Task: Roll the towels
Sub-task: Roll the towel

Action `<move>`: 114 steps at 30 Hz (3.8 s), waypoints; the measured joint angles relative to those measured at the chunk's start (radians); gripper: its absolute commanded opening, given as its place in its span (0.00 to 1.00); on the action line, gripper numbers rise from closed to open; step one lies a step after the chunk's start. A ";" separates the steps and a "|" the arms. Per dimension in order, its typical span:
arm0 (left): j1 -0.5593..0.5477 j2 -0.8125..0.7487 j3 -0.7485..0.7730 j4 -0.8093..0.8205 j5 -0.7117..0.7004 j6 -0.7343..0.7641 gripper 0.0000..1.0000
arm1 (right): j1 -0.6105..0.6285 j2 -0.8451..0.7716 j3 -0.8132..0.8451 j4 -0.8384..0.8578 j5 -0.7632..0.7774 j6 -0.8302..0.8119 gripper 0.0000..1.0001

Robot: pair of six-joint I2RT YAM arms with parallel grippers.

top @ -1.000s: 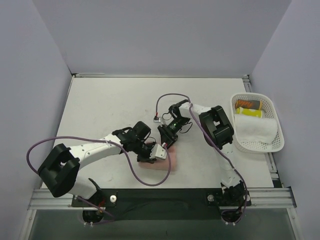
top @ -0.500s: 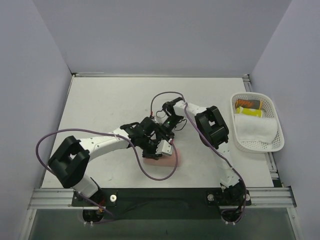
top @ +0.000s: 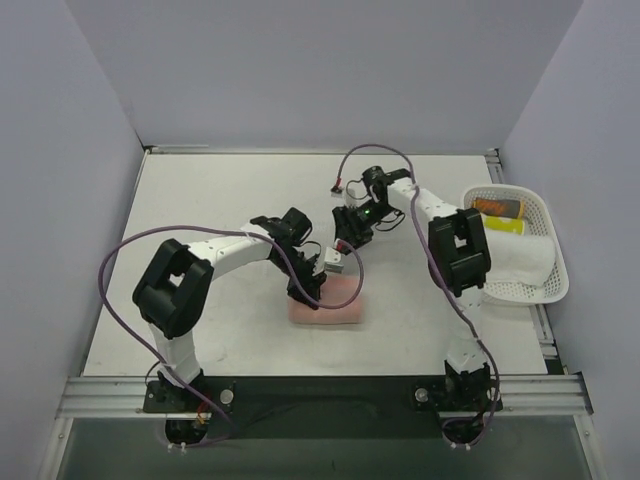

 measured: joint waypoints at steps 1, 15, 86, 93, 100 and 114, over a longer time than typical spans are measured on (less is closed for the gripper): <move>0.010 0.017 0.016 -0.018 0.016 -0.003 0.28 | -0.021 -0.028 0.000 0.009 0.002 -0.005 0.47; 0.147 0.472 0.499 -0.512 0.235 -0.089 0.31 | -0.130 -0.702 -0.505 0.124 0.042 -0.197 0.53; 0.460 -0.006 -0.470 1.049 0.303 -1.536 0.77 | 0.237 -0.413 -0.460 0.392 0.317 -0.367 0.44; 0.459 -0.016 -0.533 1.169 0.299 -1.628 0.73 | 0.236 -0.400 -0.442 0.376 0.317 -0.355 0.44; 0.450 0.037 -0.518 1.179 0.286 -1.653 0.42 | 0.226 -0.386 -0.424 0.365 0.314 -0.349 0.56; 0.430 0.116 -0.342 0.946 0.319 -1.611 0.04 | 0.397 -0.465 -0.544 0.429 0.626 -0.513 0.90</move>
